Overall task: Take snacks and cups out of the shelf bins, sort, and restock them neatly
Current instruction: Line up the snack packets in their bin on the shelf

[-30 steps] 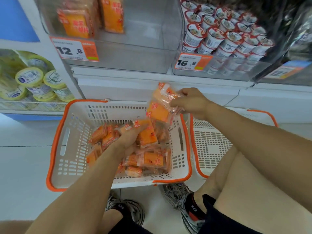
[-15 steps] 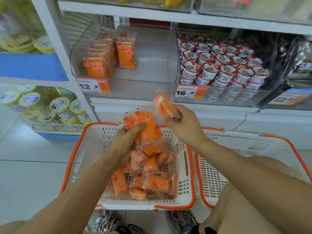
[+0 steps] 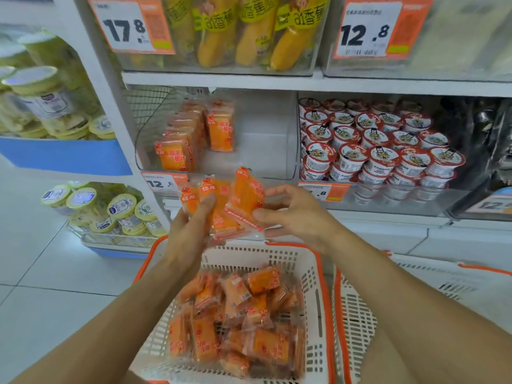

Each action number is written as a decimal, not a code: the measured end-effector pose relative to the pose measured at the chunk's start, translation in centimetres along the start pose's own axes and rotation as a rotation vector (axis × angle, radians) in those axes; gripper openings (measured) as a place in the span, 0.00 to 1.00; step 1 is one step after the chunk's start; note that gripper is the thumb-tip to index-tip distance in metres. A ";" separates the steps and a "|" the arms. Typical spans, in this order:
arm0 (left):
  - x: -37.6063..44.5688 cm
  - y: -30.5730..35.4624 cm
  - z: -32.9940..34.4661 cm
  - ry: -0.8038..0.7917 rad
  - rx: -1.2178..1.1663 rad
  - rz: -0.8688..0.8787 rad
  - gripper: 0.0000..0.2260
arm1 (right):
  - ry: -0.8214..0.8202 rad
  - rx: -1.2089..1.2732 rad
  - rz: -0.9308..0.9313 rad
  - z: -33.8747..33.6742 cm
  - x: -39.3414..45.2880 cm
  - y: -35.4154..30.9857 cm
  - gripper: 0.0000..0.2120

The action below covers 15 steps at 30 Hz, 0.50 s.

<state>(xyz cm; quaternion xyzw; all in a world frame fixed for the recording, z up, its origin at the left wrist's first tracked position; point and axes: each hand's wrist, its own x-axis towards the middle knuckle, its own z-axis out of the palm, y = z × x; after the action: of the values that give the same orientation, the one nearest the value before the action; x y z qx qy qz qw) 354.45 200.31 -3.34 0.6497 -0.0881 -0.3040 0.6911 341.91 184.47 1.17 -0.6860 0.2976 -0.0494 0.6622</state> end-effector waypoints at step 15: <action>1.8 1.7 0.9 -0.144 0.225 0.039 0.38 | -0.143 -0.006 -0.036 0.5 3.4 -0.1 0.31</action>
<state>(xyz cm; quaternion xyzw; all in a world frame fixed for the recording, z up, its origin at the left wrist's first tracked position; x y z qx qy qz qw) 355.96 198.53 -2.08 0.6978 -0.1834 -0.3245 0.6116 344.94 183.30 0.11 -0.6950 0.2371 -0.0113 0.6787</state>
